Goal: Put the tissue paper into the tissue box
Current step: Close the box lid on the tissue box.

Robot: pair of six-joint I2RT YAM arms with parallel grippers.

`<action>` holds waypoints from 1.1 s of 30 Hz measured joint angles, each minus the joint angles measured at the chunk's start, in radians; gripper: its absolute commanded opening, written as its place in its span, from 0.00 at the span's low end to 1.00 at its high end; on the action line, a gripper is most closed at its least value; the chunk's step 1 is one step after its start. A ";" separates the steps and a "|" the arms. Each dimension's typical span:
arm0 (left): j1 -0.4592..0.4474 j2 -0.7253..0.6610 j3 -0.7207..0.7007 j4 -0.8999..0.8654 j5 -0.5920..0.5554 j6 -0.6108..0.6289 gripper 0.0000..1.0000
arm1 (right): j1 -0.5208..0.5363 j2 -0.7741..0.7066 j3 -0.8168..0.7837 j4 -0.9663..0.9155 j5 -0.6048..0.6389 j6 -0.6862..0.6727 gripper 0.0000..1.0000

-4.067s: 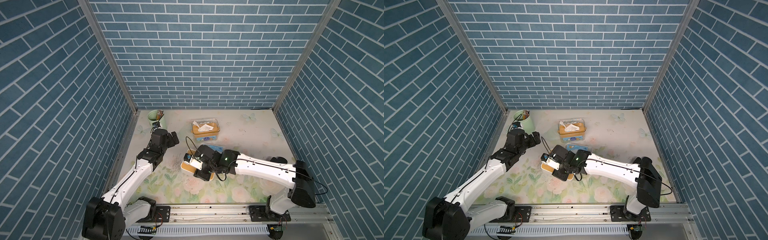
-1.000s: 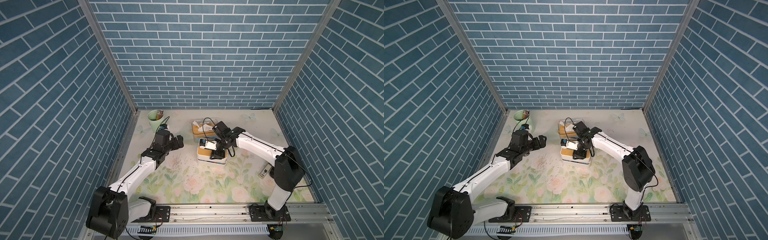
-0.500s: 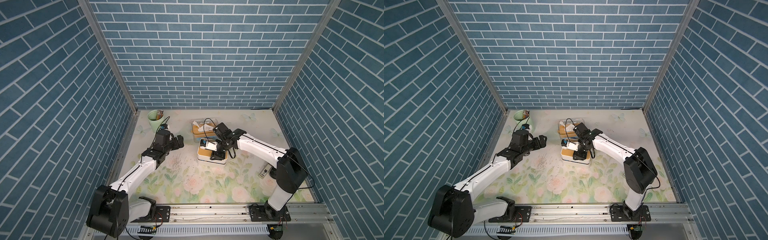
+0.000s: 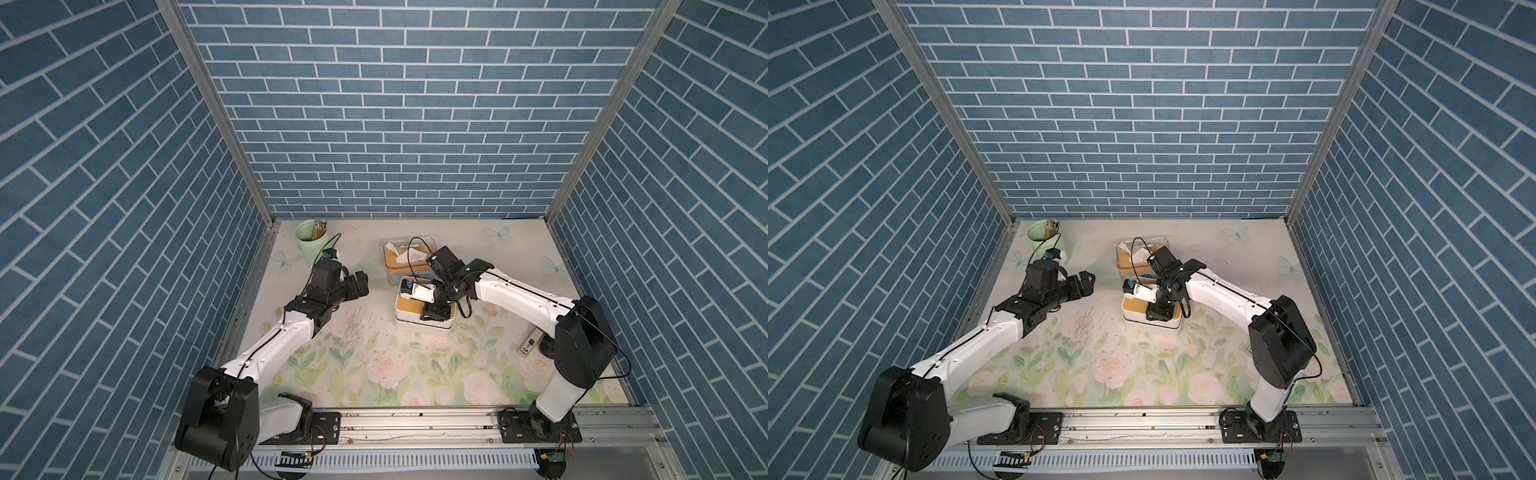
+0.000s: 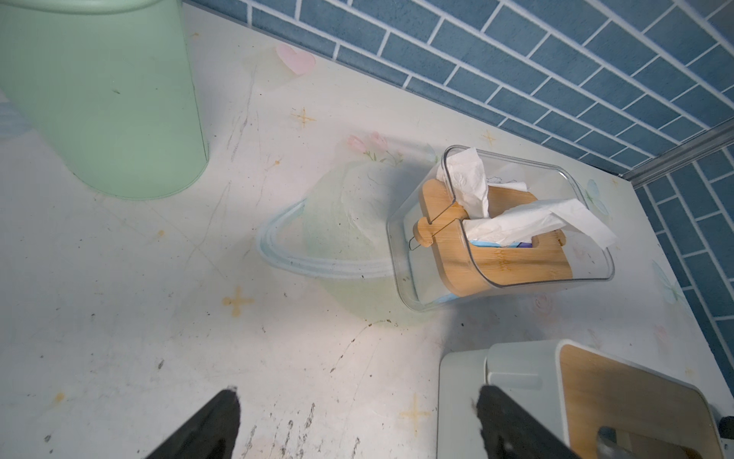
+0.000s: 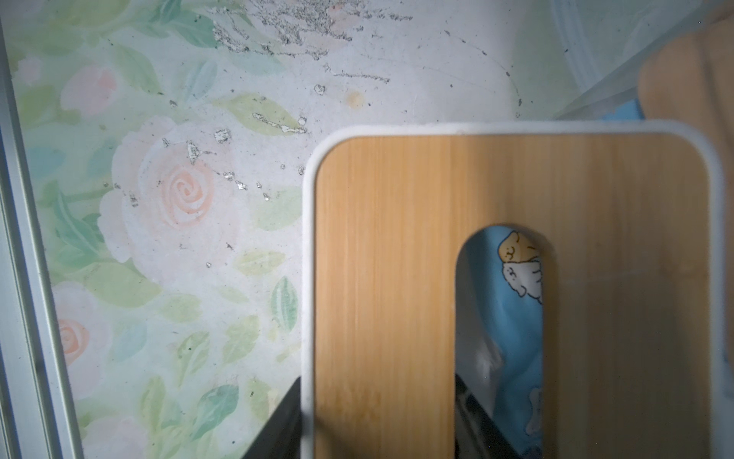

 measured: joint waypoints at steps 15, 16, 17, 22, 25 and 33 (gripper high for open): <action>0.000 0.011 0.000 0.014 0.014 -0.005 0.98 | 0.000 -0.003 -0.007 0.001 0.000 0.000 0.36; 0.000 0.011 0.000 0.015 0.015 -0.005 0.98 | 0.000 -0.003 -0.007 0.002 -0.001 0.000 0.36; 0.000 0.011 0.000 0.016 0.016 -0.006 0.98 | 0.000 -0.003 -0.007 0.001 -0.001 0.000 0.37; -0.002 0.021 0.000 0.021 0.025 -0.012 0.98 | 0.000 0.000 -0.003 0.001 -0.002 0.000 0.41; -0.005 0.032 0.000 0.021 0.027 -0.015 0.98 | 0.000 0.007 0.005 -0.001 -0.001 0.000 0.45; -0.010 0.044 0.000 0.025 0.030 -0.016 0.98 | 0.000 0.011 0.009 -0.001 -0.001 0.001 0.51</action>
